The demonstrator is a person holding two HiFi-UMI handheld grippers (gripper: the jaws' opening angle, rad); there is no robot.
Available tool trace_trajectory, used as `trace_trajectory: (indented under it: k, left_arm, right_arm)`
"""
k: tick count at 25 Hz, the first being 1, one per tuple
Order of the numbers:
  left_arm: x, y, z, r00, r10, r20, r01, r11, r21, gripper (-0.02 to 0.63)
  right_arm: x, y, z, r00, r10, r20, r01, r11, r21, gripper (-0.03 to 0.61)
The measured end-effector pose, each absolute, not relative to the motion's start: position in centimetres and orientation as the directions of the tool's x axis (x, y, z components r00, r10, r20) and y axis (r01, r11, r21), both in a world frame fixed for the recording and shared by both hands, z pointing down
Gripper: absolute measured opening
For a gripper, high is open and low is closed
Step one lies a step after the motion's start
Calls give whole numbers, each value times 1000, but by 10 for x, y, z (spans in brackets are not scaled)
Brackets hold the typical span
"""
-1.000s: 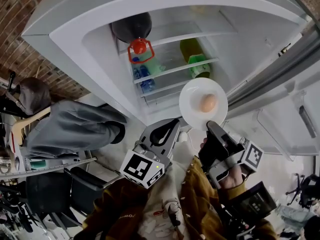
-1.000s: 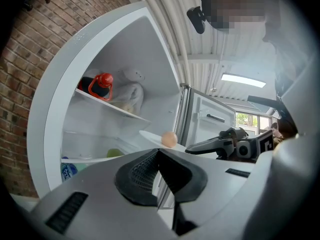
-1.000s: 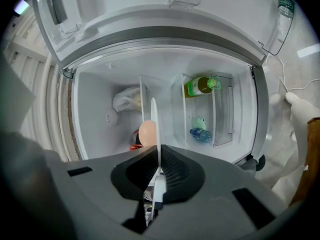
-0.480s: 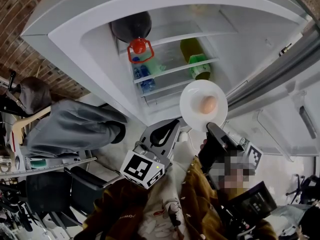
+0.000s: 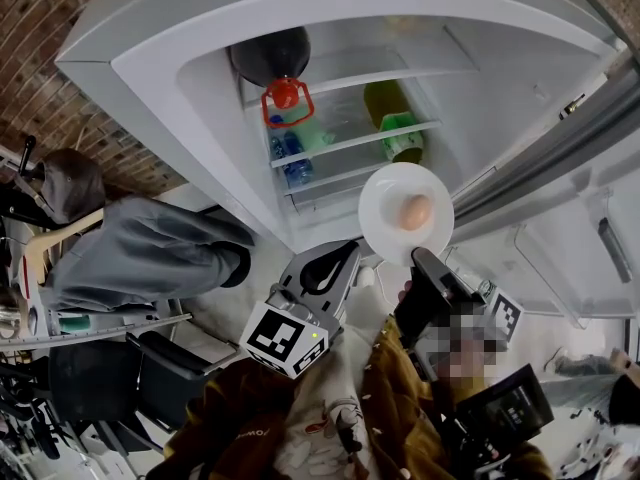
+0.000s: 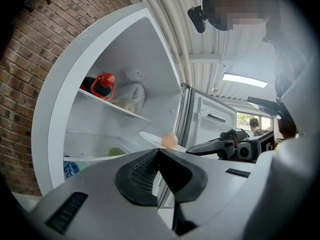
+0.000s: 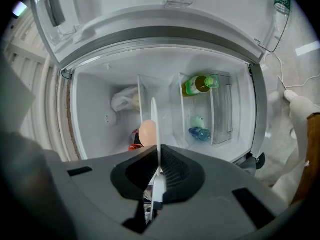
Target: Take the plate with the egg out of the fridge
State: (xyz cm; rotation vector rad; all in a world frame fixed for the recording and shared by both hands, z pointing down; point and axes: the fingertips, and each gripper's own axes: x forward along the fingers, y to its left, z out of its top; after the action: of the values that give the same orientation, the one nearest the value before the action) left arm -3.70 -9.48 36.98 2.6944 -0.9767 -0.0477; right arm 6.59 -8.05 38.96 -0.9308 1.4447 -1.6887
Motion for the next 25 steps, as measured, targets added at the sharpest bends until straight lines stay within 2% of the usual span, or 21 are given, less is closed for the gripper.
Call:
trace_trajectory:
  k: [25]
  left_arm:
    - [-35, -95, 371, 780, -623, 55, -612, -743, 272, 8]
  right_arm:
    - [70, -80, 388, -459, -887, 60, 69, -102, -992, 23]
